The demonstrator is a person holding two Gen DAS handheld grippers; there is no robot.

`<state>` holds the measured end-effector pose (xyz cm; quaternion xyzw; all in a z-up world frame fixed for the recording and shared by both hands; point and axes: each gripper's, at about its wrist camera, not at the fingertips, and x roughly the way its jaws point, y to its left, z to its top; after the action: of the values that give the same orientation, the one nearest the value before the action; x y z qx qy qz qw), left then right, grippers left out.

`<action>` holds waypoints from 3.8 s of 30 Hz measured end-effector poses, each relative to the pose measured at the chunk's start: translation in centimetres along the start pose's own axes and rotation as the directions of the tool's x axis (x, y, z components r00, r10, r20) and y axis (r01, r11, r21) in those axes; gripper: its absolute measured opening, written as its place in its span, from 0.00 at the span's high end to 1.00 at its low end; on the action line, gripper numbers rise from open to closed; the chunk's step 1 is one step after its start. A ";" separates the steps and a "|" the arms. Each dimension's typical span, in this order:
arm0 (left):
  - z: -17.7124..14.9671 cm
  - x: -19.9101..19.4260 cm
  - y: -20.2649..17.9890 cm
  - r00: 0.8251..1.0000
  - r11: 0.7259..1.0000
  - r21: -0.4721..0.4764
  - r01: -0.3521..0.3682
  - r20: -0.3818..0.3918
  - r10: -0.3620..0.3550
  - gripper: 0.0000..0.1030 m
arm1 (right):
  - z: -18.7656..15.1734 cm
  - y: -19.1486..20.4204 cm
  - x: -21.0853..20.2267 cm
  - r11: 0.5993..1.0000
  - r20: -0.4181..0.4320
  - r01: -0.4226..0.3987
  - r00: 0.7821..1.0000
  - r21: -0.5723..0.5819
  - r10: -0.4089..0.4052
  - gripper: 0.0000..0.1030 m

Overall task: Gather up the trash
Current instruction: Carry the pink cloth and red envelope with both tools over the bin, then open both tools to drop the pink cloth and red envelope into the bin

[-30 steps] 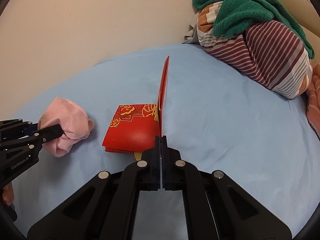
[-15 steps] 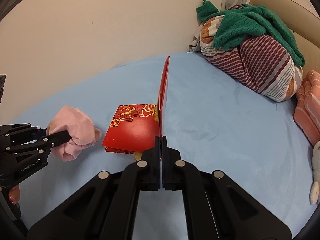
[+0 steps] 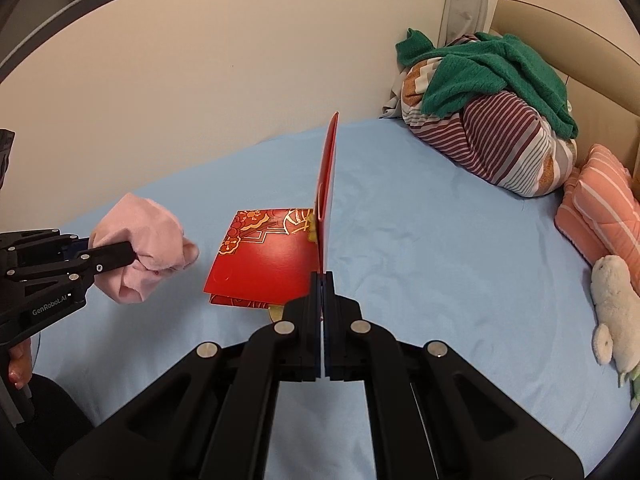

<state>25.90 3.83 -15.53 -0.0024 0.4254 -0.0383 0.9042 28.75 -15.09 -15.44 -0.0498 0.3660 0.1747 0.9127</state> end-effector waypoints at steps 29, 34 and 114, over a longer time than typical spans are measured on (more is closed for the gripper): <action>-10.5 -18.5 4.5 0.989 0.989 -0.095 -0.116 0.085 0.124 0.83 | -5.6 11.8 -16.0 0.988 0.097 -0.091 0.990 -0.125 0.104 1.00; -12.4 -21.7 6.8 0.978 0.975 -0.141 -0.170 0.098 0.185 0.83 | -4.8 15.4 -16.6 0.971 0.111 -0.153 0.978 -0.182 0.175 1.00; -18.3 -39.9 24.4 0.767 0.717 -0.423 -0.554 0.075 0.637 0.25 | 1.7 44.0 -20.4 0.703 0.029 -0.466 0.823 -0.537 0.567 0.40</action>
<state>-11.90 31.48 2.56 -0.0423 0.3019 0.3390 0.8900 0.55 20.62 1.44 -0.1661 0.2160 0.5183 0.8107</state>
